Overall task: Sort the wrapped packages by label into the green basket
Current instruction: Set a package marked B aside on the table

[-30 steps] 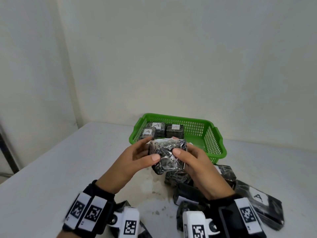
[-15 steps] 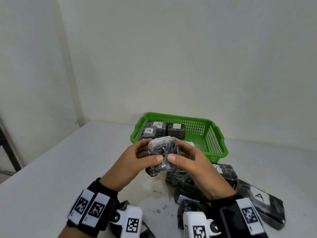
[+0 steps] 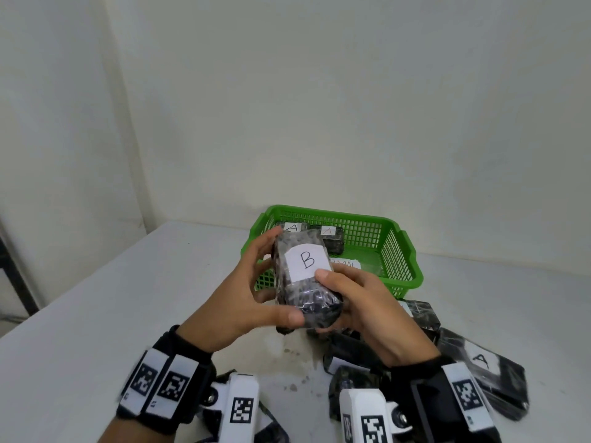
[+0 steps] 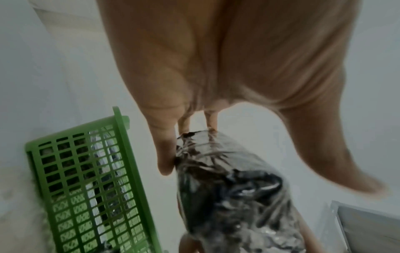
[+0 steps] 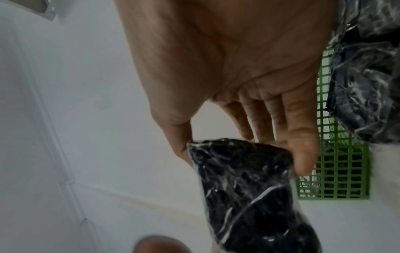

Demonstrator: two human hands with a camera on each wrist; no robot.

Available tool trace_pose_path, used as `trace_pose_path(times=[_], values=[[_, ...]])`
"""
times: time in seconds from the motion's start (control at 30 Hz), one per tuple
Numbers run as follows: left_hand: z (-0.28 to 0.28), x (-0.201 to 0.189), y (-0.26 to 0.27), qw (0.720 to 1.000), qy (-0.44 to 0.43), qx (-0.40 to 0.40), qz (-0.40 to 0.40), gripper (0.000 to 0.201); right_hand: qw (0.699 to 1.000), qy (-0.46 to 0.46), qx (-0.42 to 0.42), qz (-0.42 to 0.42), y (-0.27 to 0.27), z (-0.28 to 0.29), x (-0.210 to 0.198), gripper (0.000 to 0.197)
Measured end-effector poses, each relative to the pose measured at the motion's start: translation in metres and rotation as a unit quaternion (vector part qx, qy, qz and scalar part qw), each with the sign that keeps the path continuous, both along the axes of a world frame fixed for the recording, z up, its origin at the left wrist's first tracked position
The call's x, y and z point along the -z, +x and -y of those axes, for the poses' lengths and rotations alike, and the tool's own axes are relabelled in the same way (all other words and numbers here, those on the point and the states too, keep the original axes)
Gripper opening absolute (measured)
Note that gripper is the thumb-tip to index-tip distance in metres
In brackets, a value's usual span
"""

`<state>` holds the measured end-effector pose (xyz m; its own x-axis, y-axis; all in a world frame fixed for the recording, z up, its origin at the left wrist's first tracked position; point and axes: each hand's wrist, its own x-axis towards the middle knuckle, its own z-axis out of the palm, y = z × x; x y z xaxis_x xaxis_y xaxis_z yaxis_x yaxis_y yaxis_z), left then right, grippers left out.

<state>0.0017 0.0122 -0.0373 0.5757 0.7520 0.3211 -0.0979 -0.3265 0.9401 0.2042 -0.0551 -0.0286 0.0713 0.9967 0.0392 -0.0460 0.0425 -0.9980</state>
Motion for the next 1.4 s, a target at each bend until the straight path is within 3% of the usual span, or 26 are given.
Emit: trace_pose_path(times=[0.17,0.27,0.37,0.53,0.67,0.73,0.83,1.0,1.13,1.27,1.4], values=[[0.000,-0.004,0.006,0.996,-0.030,-0.072,0.042,0.066,0.998,0.044,0.001,0.045,0.001,0.004,-0.003,0.064],[-0.002,-0.004,0.001,0.996,-0.005,-0.074,0.049,0.076,0.997,0.035,0.002,0.069,0.002,0.006,-0.006,0.054],[0.000,-0.003,0.002,0.998,0.008,-0.047,0.040,0.081,0.999,-0.014,-0.035,0.034,0.003,0.009,-0.009,0.054],[0.004,-0.007,0.002,0.996,0.061,-0.057,0.013,0.081,0.997,-0.040,-0.060,-0.014,0.002,0.011,-0.013,0.033],[0.007,-0.009,-0.001,0.996,0.078,-0.039,-0.017,0.090,1.000,0.001,-0.030,-0.002,0.002,0.007,-0.009,0.051],[0.009,-0.010,-0.001,0.998,0.040,-0.035,-0.031,0.093,1.000,0.015,-0.010,-0.006,0.002,0.004,-0.008,0.056],[0.006,-0.010,0.001,0.999,-0.027,-0.025,-0.025,0.078,1.000,0.026,0.001,0.008,0.005,0.003,-0.005,0.069],[0.004,-0.005,0.006,0.999,-0.037,-0.033,-0.016,0.077,0.999,0.024,0.002,0.048,0.001,0.001,-0.003,0.071],[0.006,-0.006,0.007,0.999,-0.046,-0.021,-0.012,0.066,0.998,0.026,0.016,0.060,0.003,-0.002,-0.001,0.086],[0.003,-0.007,0.005,0.999,-0.042,-0.026,-0.010,0.055,0.998,0.015,-0.038,0.037,0.003,0.002,-0.004,0.056],[0.003,-0.007,0.004,0.998,-0.058,-0.006,-0.017,0.054,0.998,0.019,-0.009,0.059,0.000,0.002,-0.007,0.060]])
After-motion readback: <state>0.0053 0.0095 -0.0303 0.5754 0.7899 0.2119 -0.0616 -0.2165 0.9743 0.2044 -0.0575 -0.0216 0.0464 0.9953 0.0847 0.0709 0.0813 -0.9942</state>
